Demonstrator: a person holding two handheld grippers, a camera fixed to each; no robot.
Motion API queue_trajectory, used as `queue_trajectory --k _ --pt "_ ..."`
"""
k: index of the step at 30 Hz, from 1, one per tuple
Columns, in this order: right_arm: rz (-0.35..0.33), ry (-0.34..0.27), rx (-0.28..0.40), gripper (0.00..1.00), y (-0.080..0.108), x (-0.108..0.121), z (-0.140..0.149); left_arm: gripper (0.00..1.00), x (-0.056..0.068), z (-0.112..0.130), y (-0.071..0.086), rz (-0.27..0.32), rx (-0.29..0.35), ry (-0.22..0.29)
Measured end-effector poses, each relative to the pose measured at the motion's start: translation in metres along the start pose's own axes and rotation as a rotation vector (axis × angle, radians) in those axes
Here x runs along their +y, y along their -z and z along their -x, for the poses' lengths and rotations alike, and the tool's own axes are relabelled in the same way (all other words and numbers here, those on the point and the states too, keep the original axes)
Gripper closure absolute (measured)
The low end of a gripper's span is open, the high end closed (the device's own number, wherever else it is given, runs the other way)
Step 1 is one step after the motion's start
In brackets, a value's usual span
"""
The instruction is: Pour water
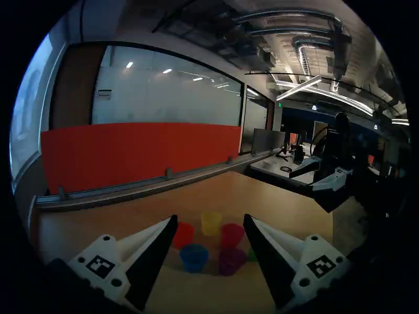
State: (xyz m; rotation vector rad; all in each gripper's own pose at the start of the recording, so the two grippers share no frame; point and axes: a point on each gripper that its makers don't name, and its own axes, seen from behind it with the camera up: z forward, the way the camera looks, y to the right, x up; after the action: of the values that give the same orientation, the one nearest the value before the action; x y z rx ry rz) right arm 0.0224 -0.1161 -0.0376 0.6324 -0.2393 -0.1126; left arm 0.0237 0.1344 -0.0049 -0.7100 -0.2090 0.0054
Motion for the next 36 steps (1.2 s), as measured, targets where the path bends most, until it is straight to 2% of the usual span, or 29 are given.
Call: queue_trajectory --k 17,29,36 --pt "-0.002 0.010 -0.037 0.00 -0.002 -0.002 0.017 0.07 -0.002 0.012 -0.003 -0.003 -0.046 -0.027" --pt "-0.006 0.006 -0.101 0.00 -0.007 -0.005 0.053 0.07 -0.003 0.042 -0.012 -0.002 -0.111 -0.043" --pt "0.002 0.013 -0.142 0.00 -0.012 -0.005 0.080 0.07 -0.009 0.068 -0.019 -0.015 -0.162 -0.057"
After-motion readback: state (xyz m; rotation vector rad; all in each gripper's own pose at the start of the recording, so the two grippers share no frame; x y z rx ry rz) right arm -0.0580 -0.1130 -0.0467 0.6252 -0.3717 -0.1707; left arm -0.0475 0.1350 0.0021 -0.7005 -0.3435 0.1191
